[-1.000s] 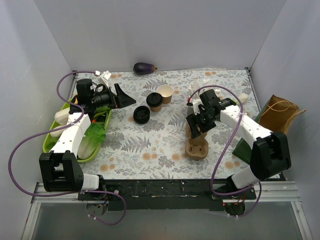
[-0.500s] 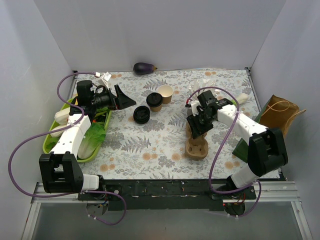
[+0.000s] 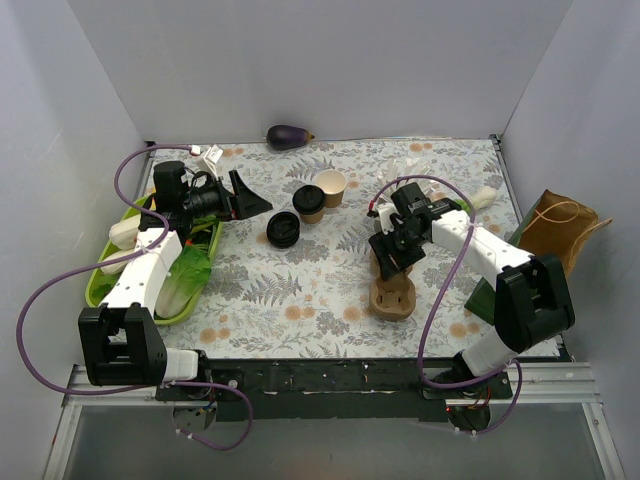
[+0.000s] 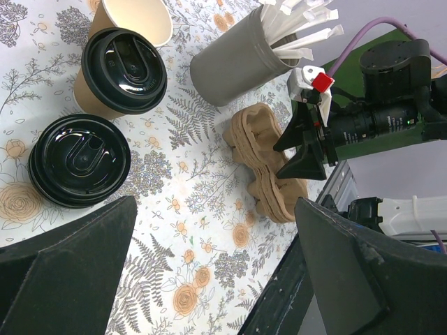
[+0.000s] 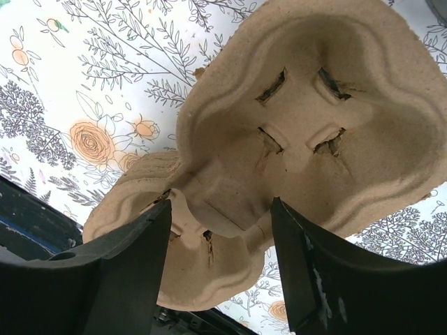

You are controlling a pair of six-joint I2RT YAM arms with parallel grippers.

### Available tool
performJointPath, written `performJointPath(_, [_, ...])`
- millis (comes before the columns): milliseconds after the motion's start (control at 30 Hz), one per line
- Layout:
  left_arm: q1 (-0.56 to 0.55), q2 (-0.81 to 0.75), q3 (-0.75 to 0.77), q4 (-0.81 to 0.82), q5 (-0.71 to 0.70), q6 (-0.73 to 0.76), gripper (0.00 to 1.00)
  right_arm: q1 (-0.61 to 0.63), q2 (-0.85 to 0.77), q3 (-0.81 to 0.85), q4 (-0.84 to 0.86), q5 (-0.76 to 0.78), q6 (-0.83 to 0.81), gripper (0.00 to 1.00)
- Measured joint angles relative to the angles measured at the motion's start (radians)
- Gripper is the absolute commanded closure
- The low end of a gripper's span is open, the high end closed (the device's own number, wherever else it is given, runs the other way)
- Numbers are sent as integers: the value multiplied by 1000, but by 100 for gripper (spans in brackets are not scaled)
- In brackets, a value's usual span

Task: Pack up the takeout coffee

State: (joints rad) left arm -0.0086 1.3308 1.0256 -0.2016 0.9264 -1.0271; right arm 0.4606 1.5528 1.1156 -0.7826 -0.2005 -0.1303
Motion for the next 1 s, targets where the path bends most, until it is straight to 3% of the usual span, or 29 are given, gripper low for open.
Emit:
performJointPath(433, [0, 0, -4, 0, 0, 0, 2, 12, 6, 3, 0, 31, -11, 56])
performJointPath(733, [0, 1, -4, 0, 2, -3, 2, 16, -2, 77, -68, 29, -82, 60])
performJointPath(800, [0, 3, -4, 2, 2, -6, 2, 18, -19, 101, -91, 28, -112, 59])
performJointPath(933, [0, 10, -4, 9, 3, -14, 2, 18, -66, 109, -122, -3, -180, 39])
performJointPath(1000, [0, 14, -3, 15, 5, -19, 2, 19, -72, 109, -135, -33, -240, 36])
